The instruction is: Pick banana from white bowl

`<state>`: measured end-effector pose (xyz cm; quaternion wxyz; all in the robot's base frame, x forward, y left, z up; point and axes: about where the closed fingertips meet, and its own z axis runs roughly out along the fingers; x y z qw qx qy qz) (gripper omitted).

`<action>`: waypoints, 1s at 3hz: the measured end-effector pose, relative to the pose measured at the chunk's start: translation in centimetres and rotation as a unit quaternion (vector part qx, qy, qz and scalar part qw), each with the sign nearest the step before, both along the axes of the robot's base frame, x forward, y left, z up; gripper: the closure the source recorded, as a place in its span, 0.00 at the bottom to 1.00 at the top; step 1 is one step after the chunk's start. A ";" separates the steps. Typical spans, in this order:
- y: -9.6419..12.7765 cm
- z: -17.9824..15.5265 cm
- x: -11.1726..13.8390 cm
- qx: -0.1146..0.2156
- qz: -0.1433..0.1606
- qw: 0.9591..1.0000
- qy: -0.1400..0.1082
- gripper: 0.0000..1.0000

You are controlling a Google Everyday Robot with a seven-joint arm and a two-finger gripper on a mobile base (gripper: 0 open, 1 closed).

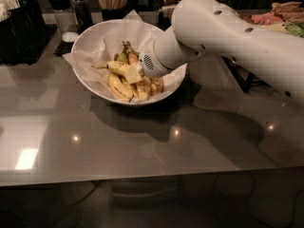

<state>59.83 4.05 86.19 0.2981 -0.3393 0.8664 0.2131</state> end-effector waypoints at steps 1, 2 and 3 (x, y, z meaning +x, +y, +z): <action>-0.3 2.5 -0.2 0.025 0.007 0.999 -0.025 1.00; -1.0 6.9 -1.1 0.033 0.031 0.996 -0.070 1.00; -1.3 9.8 -2.0 0.021 0.067 0.993 -0.092 1.00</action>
Offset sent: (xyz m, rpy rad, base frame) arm -0.0213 -0.0216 0.1231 0.0833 -0.2569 0.1197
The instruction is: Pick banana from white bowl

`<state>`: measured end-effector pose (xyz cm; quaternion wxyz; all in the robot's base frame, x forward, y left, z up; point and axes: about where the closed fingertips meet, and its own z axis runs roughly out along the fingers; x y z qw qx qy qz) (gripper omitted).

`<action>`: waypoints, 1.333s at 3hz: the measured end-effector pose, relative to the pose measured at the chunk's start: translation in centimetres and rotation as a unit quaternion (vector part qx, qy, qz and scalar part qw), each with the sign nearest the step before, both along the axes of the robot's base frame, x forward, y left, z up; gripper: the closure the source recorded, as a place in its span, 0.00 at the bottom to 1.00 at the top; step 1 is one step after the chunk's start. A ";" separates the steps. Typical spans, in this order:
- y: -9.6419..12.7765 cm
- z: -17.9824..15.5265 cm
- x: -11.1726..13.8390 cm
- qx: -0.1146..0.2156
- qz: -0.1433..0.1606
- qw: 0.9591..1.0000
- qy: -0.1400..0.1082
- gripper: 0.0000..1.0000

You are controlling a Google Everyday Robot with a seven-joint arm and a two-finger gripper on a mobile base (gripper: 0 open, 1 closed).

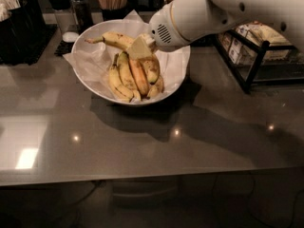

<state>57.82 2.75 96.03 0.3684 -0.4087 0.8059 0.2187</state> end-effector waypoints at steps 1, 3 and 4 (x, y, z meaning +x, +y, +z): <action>-1.2 0.8 -1.6 -0.006 0.039 0.999 0.017 1.00; -5.9 1.4 -6.2 0.094 0.072 0.993 0.021 1.00; -7.1 2.4 -6.8 0.113 0.062 0.991 0.016 1.00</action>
Offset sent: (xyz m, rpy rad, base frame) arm -0.0733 -0.0794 0.0156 0.2143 0.0842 0.1863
